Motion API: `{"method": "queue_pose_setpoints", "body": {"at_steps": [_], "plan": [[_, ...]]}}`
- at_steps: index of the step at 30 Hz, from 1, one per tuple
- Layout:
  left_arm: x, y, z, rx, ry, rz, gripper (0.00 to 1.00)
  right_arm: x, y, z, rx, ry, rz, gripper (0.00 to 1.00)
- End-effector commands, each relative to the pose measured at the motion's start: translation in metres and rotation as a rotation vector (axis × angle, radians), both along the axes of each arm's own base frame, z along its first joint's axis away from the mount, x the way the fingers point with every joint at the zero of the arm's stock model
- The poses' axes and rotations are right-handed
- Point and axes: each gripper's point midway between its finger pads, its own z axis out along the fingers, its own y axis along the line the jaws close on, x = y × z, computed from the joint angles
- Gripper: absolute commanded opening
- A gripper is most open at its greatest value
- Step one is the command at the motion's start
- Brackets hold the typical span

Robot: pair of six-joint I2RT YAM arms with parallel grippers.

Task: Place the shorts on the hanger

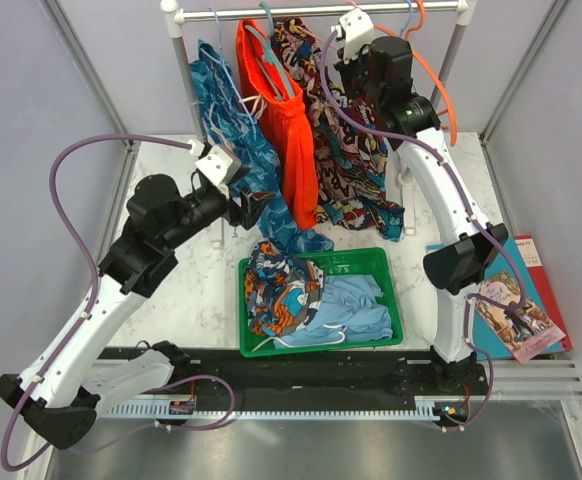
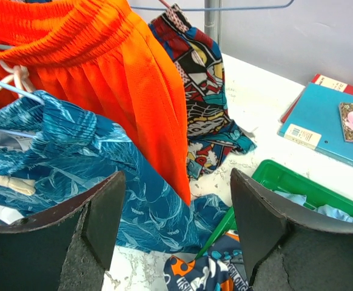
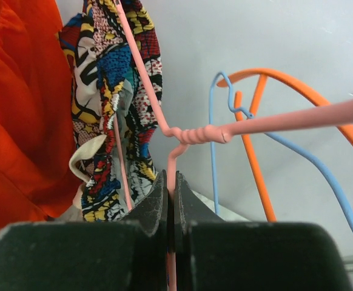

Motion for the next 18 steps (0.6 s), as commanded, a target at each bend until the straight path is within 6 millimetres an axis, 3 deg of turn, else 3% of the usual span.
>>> {"method": "queue_pose_setpoints", "body": {"at_steps": [1,9,18], "plan": [[-0.007,-0.002,0.003,-0.030,0.011,-0.028,0.77,-0.016,0.007,0.041,0.065,-0.092,0.054,0.00],[-0.007,-0.002,-0.004,-0.025,0.019,-0.028,0.77,-0.017,0.036,0.037,0.018,-0.127,0.057,0.00],[-0.009,-0.001,-0.004,-0.025,0.019,-0.030,0.77,-0.026,0.077,0.052,0.022,-0.209,0.096,0.00]]}}
